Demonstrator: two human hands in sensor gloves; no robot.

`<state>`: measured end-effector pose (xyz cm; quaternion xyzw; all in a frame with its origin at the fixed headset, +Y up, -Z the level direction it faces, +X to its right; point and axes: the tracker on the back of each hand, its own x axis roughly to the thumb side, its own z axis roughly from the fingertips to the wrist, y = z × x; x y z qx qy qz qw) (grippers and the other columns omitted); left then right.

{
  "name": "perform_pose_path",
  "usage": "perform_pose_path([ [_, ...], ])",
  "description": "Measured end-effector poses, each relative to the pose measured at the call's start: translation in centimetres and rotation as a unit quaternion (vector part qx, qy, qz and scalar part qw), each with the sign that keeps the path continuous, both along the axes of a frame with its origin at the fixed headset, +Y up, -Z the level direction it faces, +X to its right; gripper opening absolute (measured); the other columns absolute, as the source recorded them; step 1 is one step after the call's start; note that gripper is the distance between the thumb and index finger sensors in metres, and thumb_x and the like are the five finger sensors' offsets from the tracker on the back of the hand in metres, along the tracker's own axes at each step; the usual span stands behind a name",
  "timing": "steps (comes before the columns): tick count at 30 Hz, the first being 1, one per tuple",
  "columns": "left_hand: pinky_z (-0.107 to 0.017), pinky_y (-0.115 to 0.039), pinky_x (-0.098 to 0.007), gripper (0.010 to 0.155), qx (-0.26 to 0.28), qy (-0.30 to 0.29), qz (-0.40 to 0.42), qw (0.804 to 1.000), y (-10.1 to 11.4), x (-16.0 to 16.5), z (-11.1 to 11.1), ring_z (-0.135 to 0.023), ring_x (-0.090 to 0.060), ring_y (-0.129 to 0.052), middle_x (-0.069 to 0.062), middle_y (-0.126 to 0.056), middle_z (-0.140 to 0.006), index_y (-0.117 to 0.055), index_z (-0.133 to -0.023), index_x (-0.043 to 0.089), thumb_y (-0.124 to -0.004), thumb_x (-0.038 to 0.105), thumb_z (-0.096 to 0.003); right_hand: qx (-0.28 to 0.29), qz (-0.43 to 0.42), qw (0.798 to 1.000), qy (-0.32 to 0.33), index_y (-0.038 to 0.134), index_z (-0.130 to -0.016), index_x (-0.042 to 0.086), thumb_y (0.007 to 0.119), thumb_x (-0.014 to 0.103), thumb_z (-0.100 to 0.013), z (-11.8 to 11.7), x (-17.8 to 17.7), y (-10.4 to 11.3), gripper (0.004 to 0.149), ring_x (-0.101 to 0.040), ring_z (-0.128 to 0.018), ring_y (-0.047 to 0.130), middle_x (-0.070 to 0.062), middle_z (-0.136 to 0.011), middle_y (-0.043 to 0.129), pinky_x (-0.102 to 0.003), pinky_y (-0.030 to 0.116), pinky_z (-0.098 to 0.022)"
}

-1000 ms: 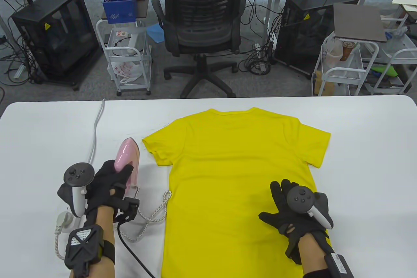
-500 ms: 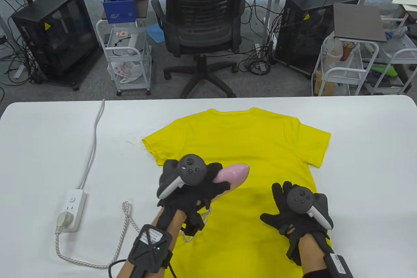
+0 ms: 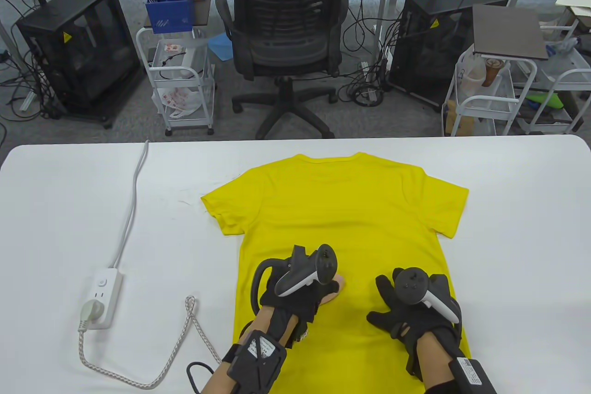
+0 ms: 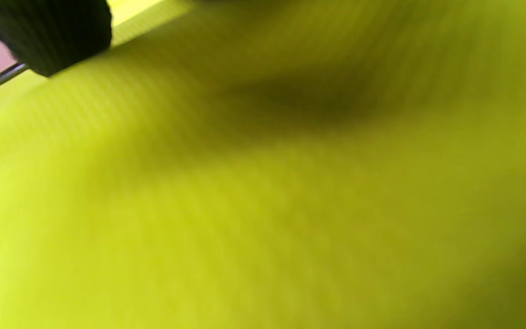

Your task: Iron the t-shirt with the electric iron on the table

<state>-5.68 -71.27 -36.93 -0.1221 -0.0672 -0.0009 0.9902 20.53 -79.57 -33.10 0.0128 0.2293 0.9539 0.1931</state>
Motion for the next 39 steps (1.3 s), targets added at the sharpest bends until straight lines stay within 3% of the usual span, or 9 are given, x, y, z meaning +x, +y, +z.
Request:
perform_pose_path([
  [3,-0.062,-0.073,-0.051,0.074,-0.014,0.044,0.033,0.998,0.0,-2.5,-0.8,-0.06,-0.024,-0.096,0.002,-0.083,-0.082,-0.055,-0.104,0.043,-0.073,0.068,-0.0367,-0.001,-0.003,1.0,-0.001,0.028,-0.102,0.041,0.078,0.064,-0.04,0.0,0.0,0.0,0.083,-0.033,-0.096,0.001,-0.003,-0.109,0.007,-0.06,0.011,-0.066],
  [5,-0.059,-0.074,-0.051,0.074,-0.062,-0.018,0.095,0.993,0.0,-2.8,-0.6,-0.054,-0.024,-0.096,0.001,-0.085,-0.078,-0.059,-0.103,0.04,-0.079,0.065,-0.037,-0.002,-0.004,1.0,-0.002,0.028,-0.102,0.041,0.078,0.064,-0.041,0.0,0.0,0.0,0.083,-0.033,-0.096,0.0,-0.003,-0.109,0.007,-0.061,0.011,-0.066],
  [10,-0.058,-0.078,-0.049,0.076,-0.127,-0.169,0.079,0.974,0.0,1.1,3.1,-0.051,-0.021,-0.099,0.003,-0.088,-0.076,-0.062,-0.102,0.031,-0.08,0.065,-0.0369,-0.005,-0.01,1.0,-0.005,0.028,-0.102,0.041,0.078,0.064,-0.041,0.0,0.0,-0.1,0.083,-0.033,-0.096,0.0,-0.003,-0.109,0.007,-0.06,0.01,-0.066],
  [14,-0.062,-0.077,-0.049,0.074,-0.103,-0.227,0.028,0.968,0.3,2.8,6.3,-0.058,-0.019,-0.099,0.005,-0.086,-0.082,-0.059,-0.104,0.035,-0.076,0.066,-0.0384,-0.005,-0.011,1.0,-0.004,0.028,-0.102,0.041,0.078,0.063,-0.041,0.0,0.1,-0.1,0.083,-0.033,-0.096,0.0,-0.003,-0.109,0.007,-0.06,0.01,-0.066],
  [21,-0.062,-0.075,-0.051,0.075,-0.007,-0.052,0.026,0.998,0.0,-1.9,3.3,-0.059,-0.022,-0.097,0.002,-0.085,-0.081,-0.054,-0.105,0.042,-0.071,0.067,-0.0372,-0.005,-0.013,1.0,-0.009,0.028,-0.102,0.041,0.078,0.063,-0.041,0.0,0.2,-0.2,0.082,-0.032,-0.096,-0.001,-0.003,-0.109,0.006,-0.06,0.01,-0.066],
  [26,-0.057,-0.077,-0.05,0.075,-0.023,0.018,0.086,0.996,-0.1,-4.9,1.3,-0.05,-0.022,-0.098,0.001,-0.088,-0.075,-0.064,-0.1,0.029,-0.077,0.067,-0.0373,-0.005,-0.016,1.0,-0.01,0.028,-0.102,0.041,0.078,0.063,-0.041,0.0,0.3,-0.2,0.082,-0.032,-0.096,-0.001,-0.002,-0.109,0.007,-0.059,0.01,-0.066],
  [31,-0.055,-0.08,-0.048,0.073,-0.051,-0.107,0.077,0.99,0.0,-1.3,3.6,-0.046,-0.02,-0.101,0.002,-0.091,-0.072,-0.067,-0.098,0.029,-0.078,0.068,-0.0368,-0.006,-0.019,1.0,-0.011,0.028,-0.102,0.041,0.078,0.063,-0.041,0.0,0.3,-0.2,0.081,-0.032,-0.096,-0.001,-0.002,-0.109,0.006,-0.059,0.009,-0.066],
  [35,-0.062,-0.077,-0.048,0.073,-0.091,-0.268,0.045,0.958,0.1,3.8,7.5,-0.058,-0.018,-0.098,0.006,-0.084,-0.083,-0.052,-0.104,0.035,-0.073,0.067,-0.0412,-0.004,-0.018,1.0,-0.01,0.028,-0.102,0.041,0.078,0.063,-0.041,0.0,0.3,-0.3,0.081,-0.032,-0.095,-0.001,-0.002,-0.109,0.006,-0.059,0.009,-0.065],
  [39,-0.063,-0.077,-0.048,0.071,-0.074,-0.309,0.024,0.948,0.3,5.9,9.7,-0.063,-0.018,-0.099,0.007,-0.082,-0.088,-0.049,-0.105,0.039,-0.072,0.064,-0.0426,-0.003,-0.02,1.0,-0.01,0.028,-0.102,0.041,0.078,0.063,-0.041,0.0,0.3,-0.3,0.082,-0.031,-0.095,-0.001,-0.002,-0.109,0.006,-0.059,0.009,-0.065],
])
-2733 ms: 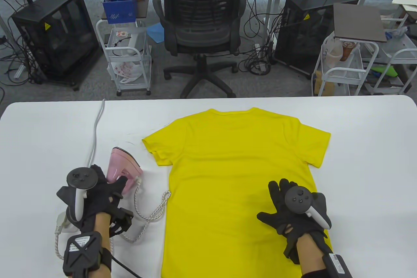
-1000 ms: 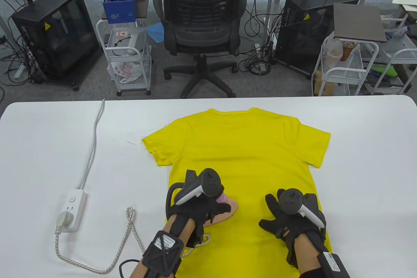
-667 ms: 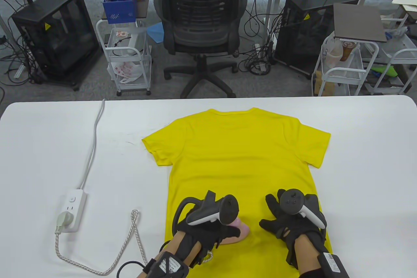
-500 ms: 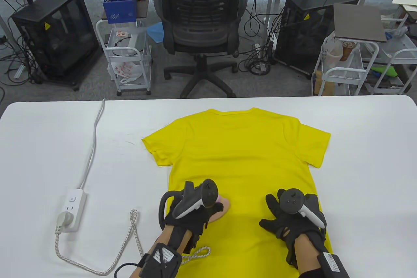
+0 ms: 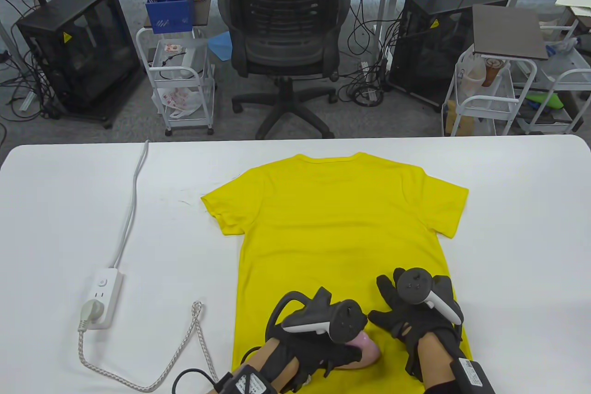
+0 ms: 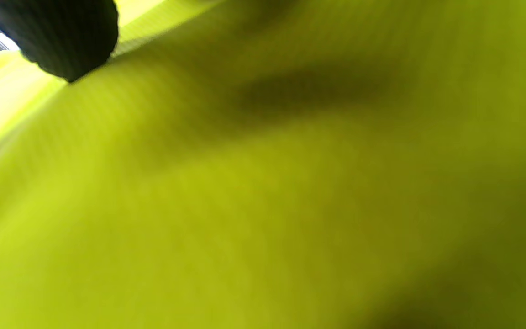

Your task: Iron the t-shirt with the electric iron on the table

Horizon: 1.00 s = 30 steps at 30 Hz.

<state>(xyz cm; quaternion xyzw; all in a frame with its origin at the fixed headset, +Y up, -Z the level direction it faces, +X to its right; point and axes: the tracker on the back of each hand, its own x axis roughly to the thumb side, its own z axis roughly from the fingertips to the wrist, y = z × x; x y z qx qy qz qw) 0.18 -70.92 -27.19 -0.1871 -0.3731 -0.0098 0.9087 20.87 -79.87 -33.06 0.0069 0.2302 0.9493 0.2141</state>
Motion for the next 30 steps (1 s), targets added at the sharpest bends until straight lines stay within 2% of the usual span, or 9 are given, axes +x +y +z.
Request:
perform_pose_path([
  [2,-0.061,-0.078,-0.047,0.07,0.012,0.01,0.005,1.0,0.0,-0.3,-0.3,-0.061,-0.017,-0.1,0.007,-0.084,-0.086,-0.051,-0.105,0.042,-0.071,0.064,-0.0416,0.0,-0.001,1.0,0.0,0.028,-0.102,0.041,0.078,0.063,-0.041,0.0,0.0,0.0,0.082,-0.031,-0.095,-0.001,-0.002,-0.109,0.006,-0.059,0.008,-0.065],
  [6,-0.061,-0.077,-0.049,0.071,0.075,0.1,0.006,0.992,0.0,-2.6,-2.7,-0.061,-0.02,-0.099,0.005,-0.086,-0.084,-0.051,-0.105,0.046,-0.068,0.067,-0.0392,0.001,-0.001,1.0,0.001,0.028,-0.102,0.041,0.078,0.062,-0.041,0.0,0.0,0.0,0.082,-0.031,-0.095,-0.002,-0.002,-0.109,0.006,-0.059,0.008,-0.065],
  [7,-0.062,-0.076,-0.05,0.072,0.08,0.144,0.014,0.986,-0.2,-3.7,-3.8,-0.062,-0.021,-0.099,0.005,-0.086,-0.084,-0.05,-0.105,0.046,-0.068,0.067,-0.0391,0.0,-0.002,1.0,0.001,0.028,-0.102,0.041,0.078,0.062,-0.042,0.0,0.0,0.0,0.081,-0.031,-0.095,-0.002,-0.002,-0.109,0.006,-0.059,0.008,-0.065],
  [12,-0.061,-0.074,-0.051,0.074,0.029,0.333,0.075,0.94,-0.7,-10.1,-8.2,-0.059,-0.024,-0.098,0.002,-0.086,-0.082,-0.051,-0.106,0.043,-0.071,0.067,-0.0398,0.0,-0.004,1.0,0.002,0.028,-0.102,0.042,0.078,0.062,-0.042,0.1,0.2,0.0,0.081,-0.031,-0.095,-0.001,-0.001,-0.109,0.006,-0.059,0.008,-0.065],
  [14,-0.059,-0.075,-0.05,0.075,0.031,0.349,0.083,0.933,-0.7,-11.3,-8.7,-0.055,-0.023,-0.098,0.002,-0.088,-0.079,-0.057,-0.105,0.034,-0.073,0.067,-0.0396,0.0,-0.007,1.0,0.002,0.029,-0.102,0.041,0.078,0.062,-0.042,0.1,0.3,-0.1,0.081,-0.03,-0.096,-0.001,-0.001,-0.109,0.006,-0.058,0.008,-0.065],
  [18,-0.058,-0.077,-0.05,0.074,-0.005,0.302,0.101,0.948,-0.6,-10.6,-8.3,-0.048,-0.02,-0.099,0.002,-0.091,-0.074,-0.064,-0.101,0.029,-0.077,0.067,-0.0386,-0.002,-0.008,1.0,0.0,0.028,-0.102,0.041,0.077,0.062,-0.042,0.1,0.2,-0.1,0.081,-0.031,-0.095,-0.002,-0.001,-0.109,0.006,-0.059,0.008,-0.065],
  [23,-0.06,-0.077,-0.048,0.073,-0.043,0.139,0.082,0.986,-0.6,-5.4,-5.3,-0.051,-0.019,-0.1,0.004,-0.09,-0.075,-0.062,-0.102,0.032,-0.074,0.068,-0.0391,-0.001,-0.007,1.0,-0.002,0.028,-0.102,0.041,0.077,0.062,-0.042,0.1,0.2,-0.1,0.081,-0.031,-0.095,-0.002,-0.001,-0.109,0.006,-0.059,0.007,-0.065],
  [27,-0.062,-0.077,-0.048,0.073,-0.046,-0.001,0.058,0.997,-0.6,-1.6,-1.9,-0.055,-0.018,-0.099,0.006,-0.088,-0.079,-0.057,-0.104,0.036,-0.073,0.068,-0.0398,0.001,0.0,1.0,-0.001,0.027,-0.102,0.041,0.076,0.063,-0.042,0.2,0.1,-0.1,0.081,-0.031,-0.095,-0.002,-0.002,-0.109,0.005,-0.06,0.008,-0.065],
  [30,-0.062,-0.077,-0.048,0.074,-0.024,-0.013,0.048,0.998,-0.5,-1.0,-1.3,-0.056,-0.017,-0.099,0.007,-0.087,-0.08,-0.056,-0.104,0.036,-0.073,0.068,-0.0395,0.0,-0.002,1.0,-0.002,0.027,-0.102,0.041,0.076,0.063,-0.042,0.2,0.1,-0.1,0.081,-0.031,-0.095,-0.003,-0.002,-0.109,0.005,-0.059,0.007,-0.065],
])
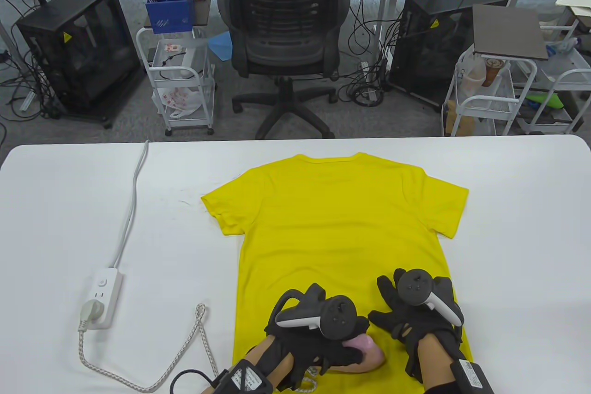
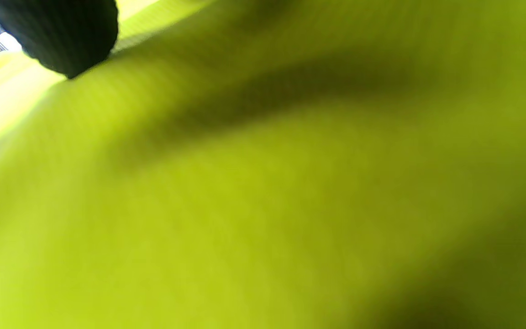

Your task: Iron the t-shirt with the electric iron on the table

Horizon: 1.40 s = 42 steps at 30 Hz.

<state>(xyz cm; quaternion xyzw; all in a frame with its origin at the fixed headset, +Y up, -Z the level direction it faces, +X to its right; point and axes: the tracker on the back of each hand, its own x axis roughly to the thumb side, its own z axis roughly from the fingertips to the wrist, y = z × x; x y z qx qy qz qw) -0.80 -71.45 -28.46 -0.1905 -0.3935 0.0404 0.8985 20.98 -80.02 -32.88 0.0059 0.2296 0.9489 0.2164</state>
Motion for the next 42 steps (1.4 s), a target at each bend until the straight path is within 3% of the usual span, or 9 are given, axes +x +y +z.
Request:
perform_pose_path([
  [6,-0.061,-0.076,-0.05,0.074,0.082,0.169,-0.003,0.982,0.1,-3.5,-3.6,-0.057,-0.019,-0.099,0.005,-0.087,-0.08,-0.056,-0.104,0.041,-0.072,0.067,-0.0374,0.0,-0.004,1.0,0.001,0.028,-0.102,0.041,0.076,0.062,-0.043,0.0,0.0,0.0,0.08,-0.031,-0.095,-0.002,-0.001,-0.109,0.005,-0.059,0.007,-0.065],
  [11,-0.063,-0.073,-0.051,0.076,0.059,0.344,0.01,0.937,-0.3,-9.2,-7.1,-0.059,-0.021,-0.097,0.003,-0.085,-0.081,-0.051,-0.106,0.042,-0.076,0.065,-0.0382,-0.002,-0.008,1.0,0.002,0.028,-0.102,0.041,0.076,0.061,-0.043,0.1,0.1,0.0,0.079,-0.03,-0.095,-0.002,-0.001,-0.109,0.005,-0.059,0.007,-0.065],
  [17,-0.06,-0.076,-0.05,0.074,-0.001,0.314,0.061,0.948,-0.4,-10.2,-7.1,-0.052,-0.02,-0.098,0.002,-0.089,-0.076,-0.056,-0.105,0.035,-0.077,0.064,-0.0399,0.0,-0.01,1.0,0.001,0.029,-0.102,0.041,0.073,0.058,-0.045,0.1,0.2,0.0,0.074,-0.031,-0.096,-0.002,-0.001,-0.109,0.006,-0.059,0.008,-0.065],
  [23,-0.062,-0.077,-0.049,0.074,-0.051,0.105,0.039,0.992,-0.4,-4.3,-3.7,-0.054,-0.018,-0.1,0.005,-0.09,-0.076,-0.059,-0.104,0.035,-0.077,0.066,-0.0391,0.002,-0.011,1.0,-0.003,0.03,-0.103,0.041,0.068,0.055,-0.048,0.1,0.2,0.0,0.069,-0.031,-0.096,-0.001,-0.001,-0.109,0.007,-0.06,0.008,-0.065],
  [27,-0.062,-0.078,-0.048,0.073,-0.042,0.04,0.025,0.998,-0.3,-2.1,-1.9,-0.054,-0.017,-0.101,0.006,-0.09,-0.076,-0.06,-0.103,0.037,-0.077,0.066,-0.038,0.002,-0.014,1.0,-0.003,0.03,-0.103,0.041,0.068,0.055,-0.048,0.1,0.2,0.0,0.068,-0.031,-0.096,-0.001,-0.001,-0.109,0.007,-0.059,0.008,-0.065],
  [30,-0.061,-0.078,-0.048,0.073,-0.024,0.065,0.024,0.997,-0.2,-2.4,-2.1,-0.054,-0.017,-0.101,0.006,-0.091,-0.076,-0.061,-0.103,0.039,-0.077,0.066,-0.0371,0.002,-0.012,1.0,-0.002,0.03,-0.103,0.041,0.068,0.055,-0.048,0.0,0.2,0.0,0.068,-0.031,-0.096,-0.001,-0.001,-0.109,0.007,-0.059,0.008,-0.065],
  [33,-0.06,-0.078,-0.049,0.074,0.03,0.16,0.016,0.987,-0.1,-4.2,-3.5,-0.054,-0.018,-0.101,0.005,-0.09,-0.077,-0.059,-0.104,0.039,-0.077,0.065,-0.0369,0.001,-0.014,1.0,-0.002,0.03,-0.102,0.041,0.068,0.054,-0.048,0.1,0.3,0.0,0.068,-0.031,-0.096,-0.001,-0.001,-0.109,0.007,-0.059,0.008,-0.065],
  [39,-0.062,-0.075,-0.05,0.075,0.08,0.368,-0.008,0.926,-0.3,-10.3,-7.1,-0.056,-0.018,-0.098,0.005,-0.087,-0.079,-0.052,-0.106,0.04,-0.081,0.06,-0.0396,-0.001,-0.023,1.0,-0.003,0.031,-0.103,0.041,0.069,0.054,-0.048,0.1,0.5,0.0,0.068,-0.03,-0.096,-0.001,0.0,-0.109,0.008,-0.058,0.008,-0.065],
  [42,-0.061,-0.076,-0.05,0.075,0.047,0.381,0.027,0.923,-0.4,-11.9,-7.7,-0.054,-0.018,-0.098,0.004,-0.087,-0.077,-0.053,-0.106,0.037,-0.081,0.06,-0.0403,-0.001,-0.023,1.0,-0.003,0.031,-0.103,0.041,0.069,0.054,-0.048,0.0,0.5,0.0,0.068,-0.03,-0.096,-0.001,0.0,-0.109,0.008,-0.058,0.008,-0.065],
])
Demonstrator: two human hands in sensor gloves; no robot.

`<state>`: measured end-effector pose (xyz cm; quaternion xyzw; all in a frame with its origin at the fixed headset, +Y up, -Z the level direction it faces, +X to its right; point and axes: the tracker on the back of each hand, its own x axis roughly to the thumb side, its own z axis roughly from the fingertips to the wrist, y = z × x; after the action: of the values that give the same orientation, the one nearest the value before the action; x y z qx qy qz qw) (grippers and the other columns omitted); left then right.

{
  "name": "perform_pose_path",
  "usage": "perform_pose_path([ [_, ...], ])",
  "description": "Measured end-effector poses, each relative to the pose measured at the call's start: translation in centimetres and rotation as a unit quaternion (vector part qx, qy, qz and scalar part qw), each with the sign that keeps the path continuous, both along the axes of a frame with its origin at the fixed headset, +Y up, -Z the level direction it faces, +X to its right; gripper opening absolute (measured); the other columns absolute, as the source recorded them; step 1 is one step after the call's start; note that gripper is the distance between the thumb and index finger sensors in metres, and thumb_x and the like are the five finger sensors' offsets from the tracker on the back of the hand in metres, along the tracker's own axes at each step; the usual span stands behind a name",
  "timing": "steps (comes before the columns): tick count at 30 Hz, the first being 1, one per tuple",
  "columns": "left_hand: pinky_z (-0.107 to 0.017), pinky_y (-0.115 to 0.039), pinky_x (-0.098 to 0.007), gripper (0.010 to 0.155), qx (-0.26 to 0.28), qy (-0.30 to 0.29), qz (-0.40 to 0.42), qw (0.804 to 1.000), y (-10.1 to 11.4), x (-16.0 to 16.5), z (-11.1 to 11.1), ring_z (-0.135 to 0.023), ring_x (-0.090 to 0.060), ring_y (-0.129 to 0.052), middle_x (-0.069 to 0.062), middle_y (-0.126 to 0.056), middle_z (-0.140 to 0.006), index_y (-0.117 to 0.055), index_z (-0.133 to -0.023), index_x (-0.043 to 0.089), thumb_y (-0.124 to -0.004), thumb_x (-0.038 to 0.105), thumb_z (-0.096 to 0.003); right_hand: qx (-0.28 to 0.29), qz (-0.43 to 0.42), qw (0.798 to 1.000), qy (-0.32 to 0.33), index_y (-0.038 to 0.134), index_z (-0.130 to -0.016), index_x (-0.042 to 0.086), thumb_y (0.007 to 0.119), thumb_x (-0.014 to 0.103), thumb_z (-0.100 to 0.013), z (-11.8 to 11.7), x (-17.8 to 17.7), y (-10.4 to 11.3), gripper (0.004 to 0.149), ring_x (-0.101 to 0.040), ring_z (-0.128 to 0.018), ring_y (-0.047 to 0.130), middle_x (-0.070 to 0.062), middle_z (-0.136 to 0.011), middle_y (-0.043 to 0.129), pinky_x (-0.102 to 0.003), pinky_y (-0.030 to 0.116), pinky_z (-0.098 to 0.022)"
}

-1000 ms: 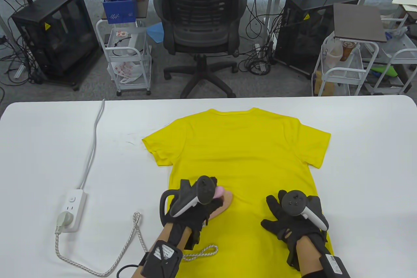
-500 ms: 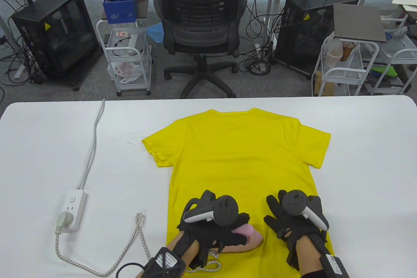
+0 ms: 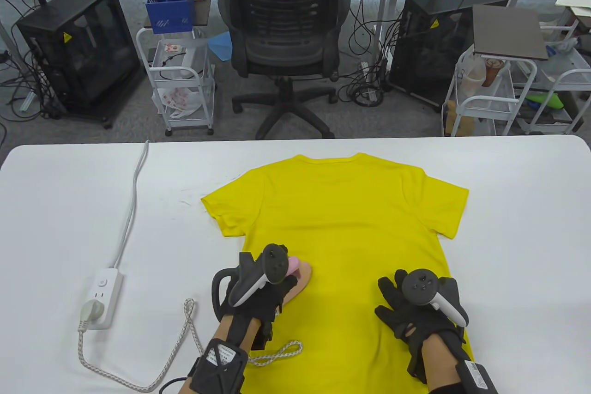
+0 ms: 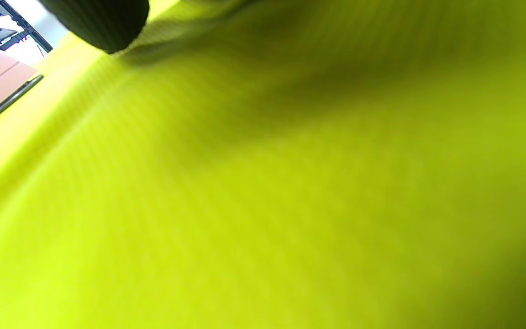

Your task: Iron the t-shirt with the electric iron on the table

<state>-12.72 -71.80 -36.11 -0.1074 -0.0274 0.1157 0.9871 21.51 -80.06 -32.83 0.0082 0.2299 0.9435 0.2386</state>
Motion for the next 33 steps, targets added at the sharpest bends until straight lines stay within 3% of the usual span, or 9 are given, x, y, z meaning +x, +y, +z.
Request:
perform_pose_path([
  [3,-0.057,-0.078,-0.05,0.074,-0.031,-0.055,0.041,0.997,0.1,0.8,0.4,-0.049,-0.019,-0.099,0.002,-0.09,-0.073,-0.059,-0.104,0.034,-0.083,0.06,-0.0396,-0.001,0.0,1.0,-0.001,0.031,-0.103,0.041,0.068,0.054,-0.048,0.0,0.0,0.0,0.067,-0.03,-0.096,-0.001,0.0,-0.109,0.007,-0.059,0.007,-0.065],
  [5,-0.057,-0.078,-0.05,0.075,-0.042,-0.127,0.034,0.99,0.4,2.7,1.3,-0.049,-0.019,-0.1,0.002,-0.091,-0.072,-0.061,-0.104,0.034,-0.081,0.063,-0.0388,-0.002,0.0,1.0,-0.003,0.031,-0.103,0.041,0.068,0.054,-0.048,-0.1,0.0,0.0,0.067,-0.03,-0.096,-0.001,0.0,-0.109,0.007,-0.059,0.007,-0.065],
  [9,-0.06,-0.078,-0.049,0.074,-0.056,-0.272,0.01,0.961,0.3,8.2,4.4,-0.052,-0.018,-0.101,0.005,-0.091,-0.074,-0.06,-0.104,0.035,-0.079,0.065,-0.0385,0.0,0.005,1.0,-0.004,0.031,-0.103,0.041,0.067,0.053,-0.049,-0.1,-0.1,0.0,0.066,-0.03,-0.096,-0.001,0.0,-0.109,0.007,-0.059,0.007,-0.065],
  [13,-0.061,-0.079,-0.048,0.074,-0.055,-0.36,-0.008,0.931,0.3,10.9,6.5,-0.054,-0.017,-0.101,0.006,-0.091,-0.076,-0.06,-0.103,0.038,-0.077,0.066,-0.0376,0.0,0.005,1.0,-0.004,0.031,-0.102,0.041,0.067,0.053,-0.048,0.0,-0.1,0.0,0.066,-0.03,-0.096,-0.001,0.0,-0.109,0.007,-0.059,0.007,-0.065],
  [18,-0.061,-0.078,-0.049,0.073,-0.018,-0.268,-0.036,0.963,0.6,9.4,5.6,-0.056,-0.018,-0.102,0.005,-0.09,-0.078,-0.059,-0.104,0.04,-0.076,0.065,-0.0373,0.0,0.006,1.0,-0.003,0.03,-0.103,0.041,0.067,0.053,-0.048,0.0,-0.1,0.0,0.067,-0.03,-0.096,-0.001,0.0,-0.109,0.007,-0.059,0.007,-0.065],
  [22,-0.062,-0.075,-0.051,0.075,0.006,-0.114,-0.057,0.992,0.5,5.5,2.5,-0.059,-0.019,-0.099,0.004,-0.087,-0.081,-0.054,-0.106,0.039,-0.076,0.064,-0.0385,0.0,0.002,1.0,-0.003,0.031,-0.103,0.041,0.067,0.053,-0.048,0.0,0.0,0.0,0.066,-0.03,-0.096,-0.001,0.0,-0.109,0.007,-0.059,0.007,-0.065],
  [25,-0.063,-0.074,-0.05,0.075,0.011,-0.014,-0.058,0.998,0.2,2.1,0.6,-0.058,-0.019,-0.097,0.005,-0.085,-0.081,-0.05,-0.107,0.039,-0.08,0.059,-0.0413,-0.001,-0.002,1.0,-0.003,0.031,-0.103,0.041,0.067,0.053,-0.048,0.0,0.0,-0.1,0.066,-0.03,-0.096,-0.001,0.0,-0.109,0.008,-0.058,0.007,-0.065],
  [29,-0.061,-0.075,-0.05,0.074,-0.024,-0.038,0.015,0.999,0.2,0.8,0.1,-0.054,-0.019,-0.098,0.003,-0.087,-0.077,-0.055,-0.106,0.035,-0.082,0.059,-0.0411,-0.003,-0.004,1.0,-0.003,0.031,-0.103,0.041,0.067,0.053,-0.049,-0.1,0.0,0.0,0.066,-0.03,-0.096,-0.001,0.0,-0.109,0.007,-0.059,0.007,-0.065],
  [33,-0.059,-0.077,-0.05,0.074,-0.088,-0.187,0.065,0.976,0.1,3.8,1.5,-0.051,-0.02,-0.1,0.002,-0.091,-0.074,-0.062,-0.104,0.033,-0.081,0.063,-0.0396,-0.003,-0.005,1.0,-0.006,0.032,-0.103,0.041,0.067,0.052,-0.049,-0.1,0.0,0.0,0.065,-0.03,-0.096,-0.001,0.0,-0.109,0.008,-0.059,0.007,-0.065],
])
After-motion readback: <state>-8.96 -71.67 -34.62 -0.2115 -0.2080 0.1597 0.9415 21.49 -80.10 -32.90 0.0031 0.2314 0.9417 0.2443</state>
